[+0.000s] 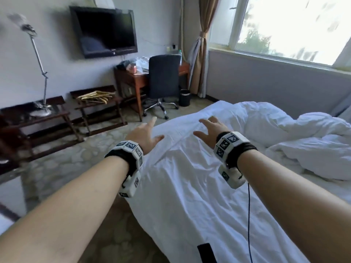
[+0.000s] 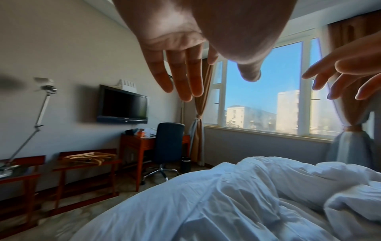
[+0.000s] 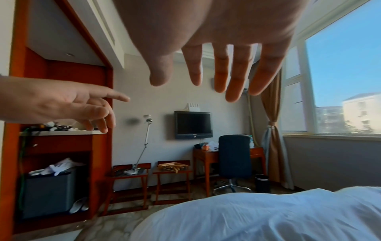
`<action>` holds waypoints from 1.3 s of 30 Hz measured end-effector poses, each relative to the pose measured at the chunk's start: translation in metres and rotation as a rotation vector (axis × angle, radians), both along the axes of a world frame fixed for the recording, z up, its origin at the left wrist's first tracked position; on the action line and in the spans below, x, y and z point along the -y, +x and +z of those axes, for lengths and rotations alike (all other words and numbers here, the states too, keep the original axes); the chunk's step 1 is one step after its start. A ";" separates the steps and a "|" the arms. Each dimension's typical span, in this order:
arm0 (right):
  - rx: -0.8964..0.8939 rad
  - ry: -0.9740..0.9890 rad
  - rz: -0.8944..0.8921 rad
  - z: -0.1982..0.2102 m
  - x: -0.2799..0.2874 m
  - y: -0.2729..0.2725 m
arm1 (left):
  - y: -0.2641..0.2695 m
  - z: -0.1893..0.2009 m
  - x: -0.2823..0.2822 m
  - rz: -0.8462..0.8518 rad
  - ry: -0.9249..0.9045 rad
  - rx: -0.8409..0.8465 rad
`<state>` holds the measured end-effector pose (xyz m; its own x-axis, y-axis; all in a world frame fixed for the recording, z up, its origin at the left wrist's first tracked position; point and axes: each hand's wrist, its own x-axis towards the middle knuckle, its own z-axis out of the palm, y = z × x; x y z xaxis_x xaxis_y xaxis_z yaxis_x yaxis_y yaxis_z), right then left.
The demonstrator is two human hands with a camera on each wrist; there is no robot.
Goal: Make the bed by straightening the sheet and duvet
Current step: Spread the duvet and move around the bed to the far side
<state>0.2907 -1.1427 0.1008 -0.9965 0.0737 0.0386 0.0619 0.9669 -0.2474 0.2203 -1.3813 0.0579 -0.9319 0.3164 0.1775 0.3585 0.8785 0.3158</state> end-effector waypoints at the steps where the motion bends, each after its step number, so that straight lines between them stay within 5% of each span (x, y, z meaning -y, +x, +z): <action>1: 0.003 0.004 0.029 -0.001 0.013 -0.017 | -0.009 -0.002 0.014 0.022 0.005 0.007; 21: 0.062 -0.077 0.535 -0.038 0.294 -0.380 | -0.220 -0.002 0.275 0.543 -0.060 0.035; 31: 0.071 -0.067 0.450 -0.063 0.432 -0.572 | -0.432 -0.026 0.415 0.453 -0.067 0.058; 39: 0.063 -0.115 0.278 -0.058 0.458 -0.715 | -0.619 -0.008 0.454 0.302 -0.122 0.016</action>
<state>-0.4246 -1.6004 0.0424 -0.9793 -0.2015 -0.0170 -0.1820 0.9150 -0.3602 -0.3984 -1.8352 0.0503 -0.9892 0.0432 0.1397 0.0716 0.9761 0.2051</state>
